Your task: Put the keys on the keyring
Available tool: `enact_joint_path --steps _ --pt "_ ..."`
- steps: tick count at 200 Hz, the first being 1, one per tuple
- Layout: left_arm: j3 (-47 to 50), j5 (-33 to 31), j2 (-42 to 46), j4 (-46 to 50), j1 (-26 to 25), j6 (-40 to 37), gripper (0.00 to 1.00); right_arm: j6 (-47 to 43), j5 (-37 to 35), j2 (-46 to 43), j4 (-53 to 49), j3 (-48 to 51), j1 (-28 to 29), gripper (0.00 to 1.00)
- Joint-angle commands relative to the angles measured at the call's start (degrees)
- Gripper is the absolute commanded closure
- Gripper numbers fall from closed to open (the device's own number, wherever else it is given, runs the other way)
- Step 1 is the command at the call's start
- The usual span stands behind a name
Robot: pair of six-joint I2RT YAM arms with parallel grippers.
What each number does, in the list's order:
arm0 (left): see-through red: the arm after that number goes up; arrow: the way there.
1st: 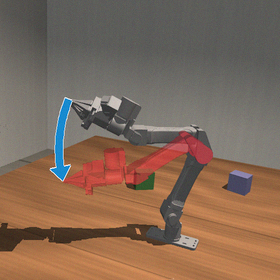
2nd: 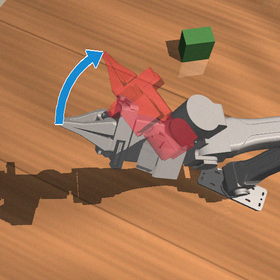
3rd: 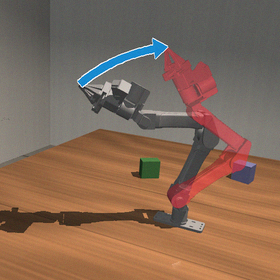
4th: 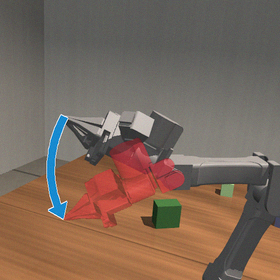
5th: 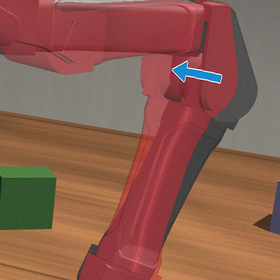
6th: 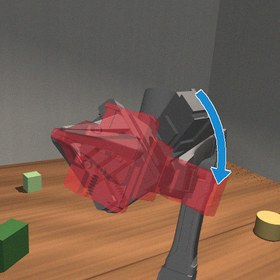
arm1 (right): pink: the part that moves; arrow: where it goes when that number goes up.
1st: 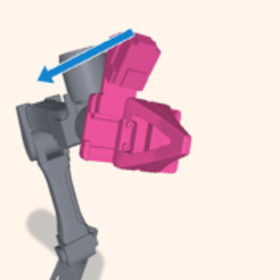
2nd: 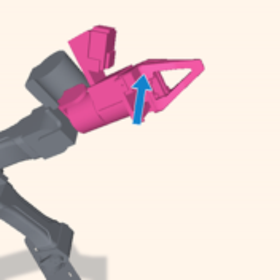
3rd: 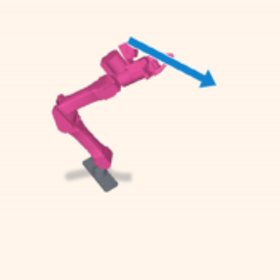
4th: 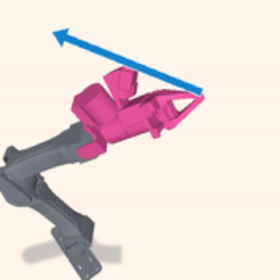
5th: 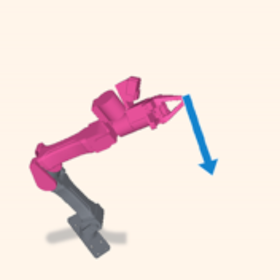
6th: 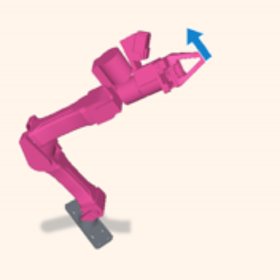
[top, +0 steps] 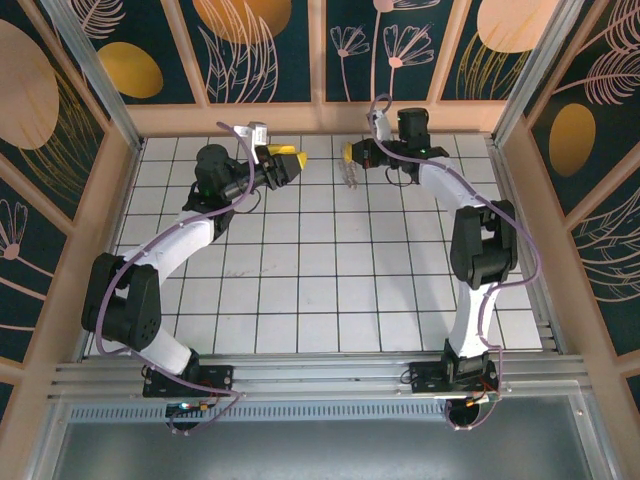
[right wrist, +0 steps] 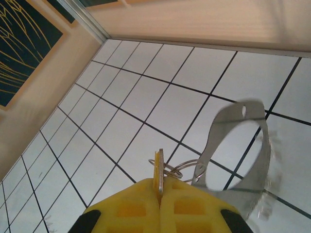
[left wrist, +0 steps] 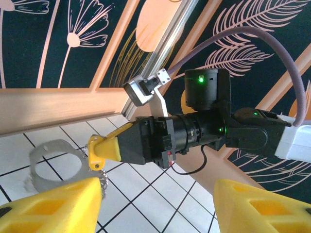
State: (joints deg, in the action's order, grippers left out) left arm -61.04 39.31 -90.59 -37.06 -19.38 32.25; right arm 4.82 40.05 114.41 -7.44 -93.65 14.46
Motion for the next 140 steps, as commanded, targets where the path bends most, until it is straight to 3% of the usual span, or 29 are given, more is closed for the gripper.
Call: enact_joint_path --steps 1,102,140 --pt "0.74 -0.74 1.82 -1.61 0.64 0.36 0.38 0.69 0.91 0.37 0.61 -1.98 1.04 1.0" --pt "4.49 -1.82 3.0 -5.3 0.63 6.6 0.38 12.92 -2.04 -2.47 16.79 21.19 9.7 1.0" --pt "4.53 -2.2 3.51 -1.78 0.63 8.18 0.38 18.64 -3.73 -2.99 23.16 28.24 12.77 1.0"
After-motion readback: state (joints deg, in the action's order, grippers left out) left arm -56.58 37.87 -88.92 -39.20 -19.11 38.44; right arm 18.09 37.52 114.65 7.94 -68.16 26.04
